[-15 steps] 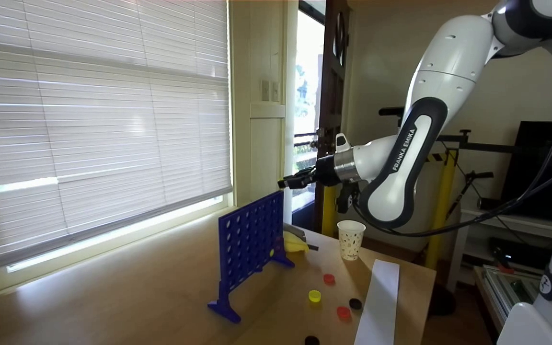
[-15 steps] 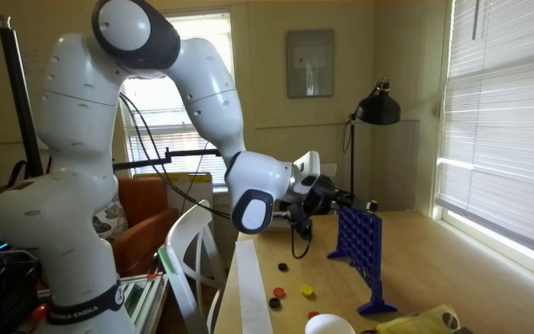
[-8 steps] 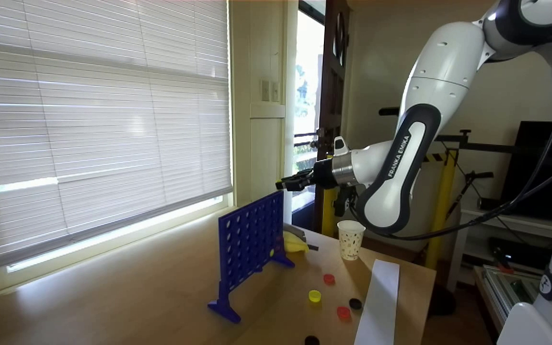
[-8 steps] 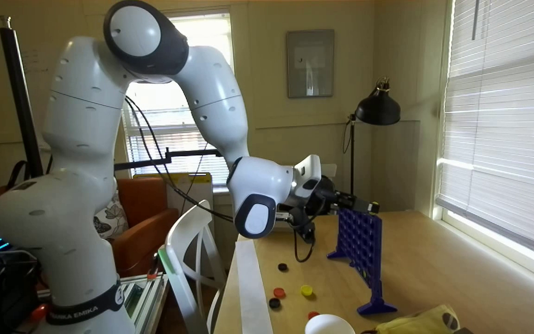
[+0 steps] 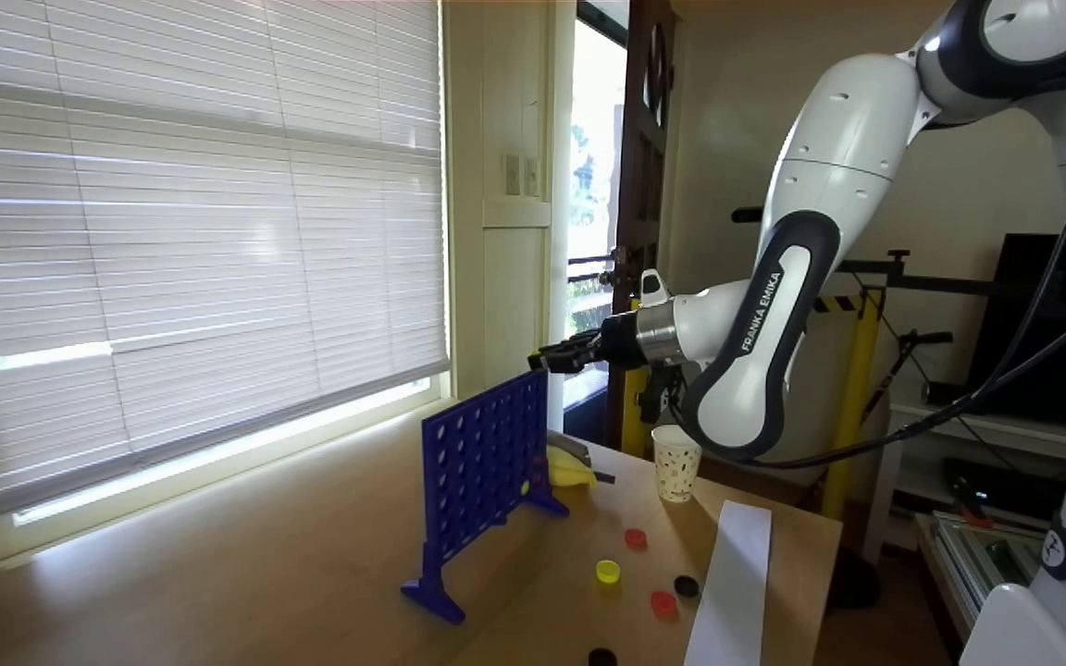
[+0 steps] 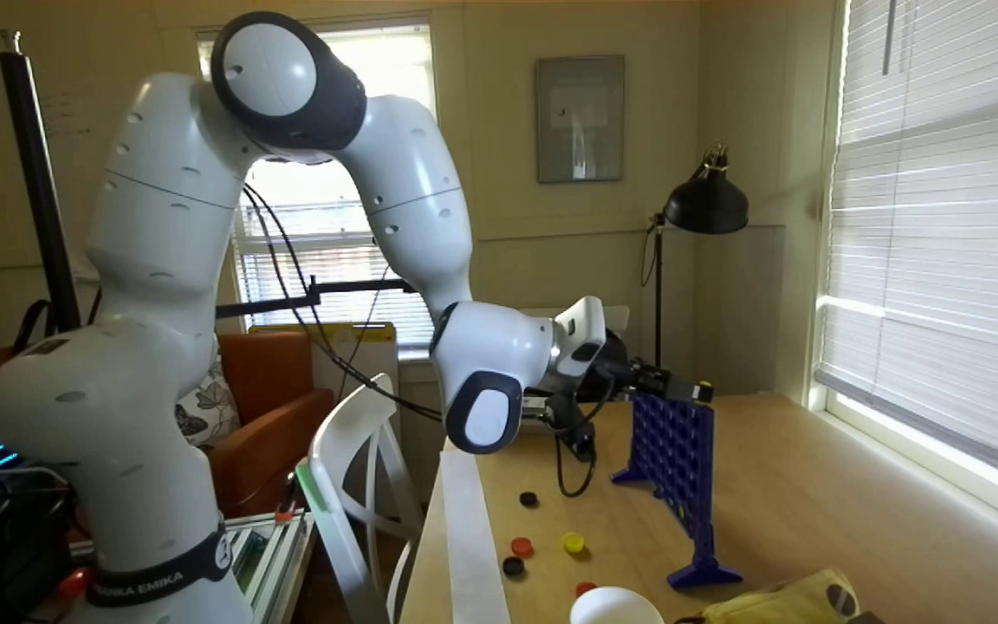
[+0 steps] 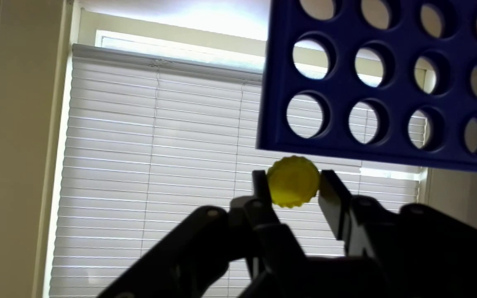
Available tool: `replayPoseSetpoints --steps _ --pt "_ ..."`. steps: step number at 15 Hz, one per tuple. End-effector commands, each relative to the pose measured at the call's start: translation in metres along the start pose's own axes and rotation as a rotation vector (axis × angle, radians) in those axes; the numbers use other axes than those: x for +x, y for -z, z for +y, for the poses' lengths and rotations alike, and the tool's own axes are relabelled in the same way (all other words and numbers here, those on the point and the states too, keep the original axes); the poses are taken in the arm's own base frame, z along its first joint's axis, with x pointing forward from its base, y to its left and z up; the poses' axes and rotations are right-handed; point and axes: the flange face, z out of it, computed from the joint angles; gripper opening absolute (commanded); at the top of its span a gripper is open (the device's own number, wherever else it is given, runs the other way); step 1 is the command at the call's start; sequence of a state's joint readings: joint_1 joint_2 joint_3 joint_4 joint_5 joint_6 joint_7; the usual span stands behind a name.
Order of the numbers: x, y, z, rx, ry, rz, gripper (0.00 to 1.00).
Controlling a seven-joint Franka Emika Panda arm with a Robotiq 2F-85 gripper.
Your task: Put one yellow chip in the blue gameboard.
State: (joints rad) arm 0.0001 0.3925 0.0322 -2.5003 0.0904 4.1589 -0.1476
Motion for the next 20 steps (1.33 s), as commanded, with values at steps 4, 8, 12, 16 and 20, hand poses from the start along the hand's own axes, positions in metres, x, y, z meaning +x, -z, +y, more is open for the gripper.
replayPoseSetpoints --steps 4,8,12,16,20 --pt "-0.005 -0.009 -0.002 0.018 -0.007 0.022 0.1" --pt "-0.007 -0.011 -0.002 0.018 -0.007 0.023 0.1" --pt "-0.009 -0.011 -0.002 0.017 -0.006 0.008 0.1" --pt "-0.004 -0.008 -0.001 0.009 -0.01 0.024 0.68" --pt "0.018 0.005 0.001 0.003 -0.02 0.099 0.96"
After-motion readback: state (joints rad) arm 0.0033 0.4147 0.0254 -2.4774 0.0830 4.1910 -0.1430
